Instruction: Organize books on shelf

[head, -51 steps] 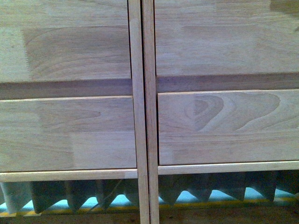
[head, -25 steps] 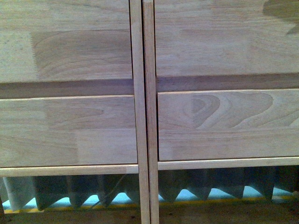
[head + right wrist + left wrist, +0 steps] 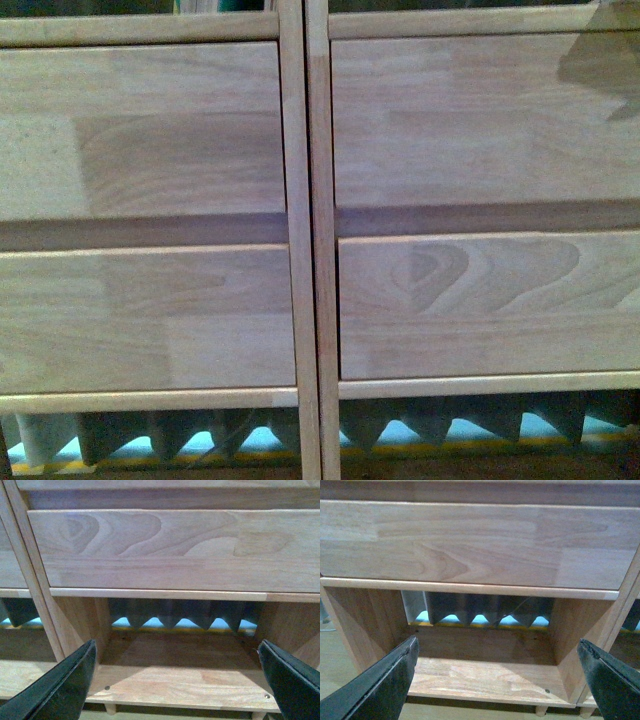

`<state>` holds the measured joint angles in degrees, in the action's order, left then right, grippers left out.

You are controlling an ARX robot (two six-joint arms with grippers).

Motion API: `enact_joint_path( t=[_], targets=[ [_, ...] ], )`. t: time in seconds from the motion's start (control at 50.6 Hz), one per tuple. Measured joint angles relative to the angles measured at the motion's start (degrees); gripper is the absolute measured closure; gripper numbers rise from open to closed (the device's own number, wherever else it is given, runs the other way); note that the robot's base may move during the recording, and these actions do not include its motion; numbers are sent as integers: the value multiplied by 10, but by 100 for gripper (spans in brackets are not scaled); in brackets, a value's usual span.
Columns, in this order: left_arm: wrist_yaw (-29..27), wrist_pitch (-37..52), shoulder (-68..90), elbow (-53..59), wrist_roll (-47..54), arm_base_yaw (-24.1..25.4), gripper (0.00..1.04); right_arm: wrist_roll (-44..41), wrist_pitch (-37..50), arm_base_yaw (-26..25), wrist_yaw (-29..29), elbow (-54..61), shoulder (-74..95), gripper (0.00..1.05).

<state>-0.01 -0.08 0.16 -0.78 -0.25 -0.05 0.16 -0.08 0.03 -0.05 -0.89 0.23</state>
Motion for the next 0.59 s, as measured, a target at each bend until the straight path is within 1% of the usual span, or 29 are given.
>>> enact_joint_path(
  t=[0.415, 0.434, 0.454, 0.474, 0.513, 0.533, 0.573, 0.592],
  targets=[
    [0, 0, 0, 0, 0, 0, 7, 0, 0, 0, 1, 0, 0, 7],
    [0, 0, 0, 0, 0, 0, 7, 5, -4, -3, -12, -1, 3, 7],
    [0, 0, 0, 0, 0, 0, 7, 33, -31, -18, -59, -12, 18, 7],
    [0, 0, 0, 0, 0, 0, 7, 47, -46, -31, -92, -22, 34, 7],
    [1, 0, 0, 0, 0, 0, 7, 96, -48, -55, -144, -42, 76, 7],
    [1, 0, 0, 0, 0, 0, 7, 102, -45, -60, -153, -47, 87, 7],
    [0, 0, 0, 0, 0, 0, 7, 154, -22, -78, -184, -71, 134, 7],
    [0, 0, 0, 0, 0, 0, 7, 159, -14, -81, -187, -78, 146, 7]
  ],
)
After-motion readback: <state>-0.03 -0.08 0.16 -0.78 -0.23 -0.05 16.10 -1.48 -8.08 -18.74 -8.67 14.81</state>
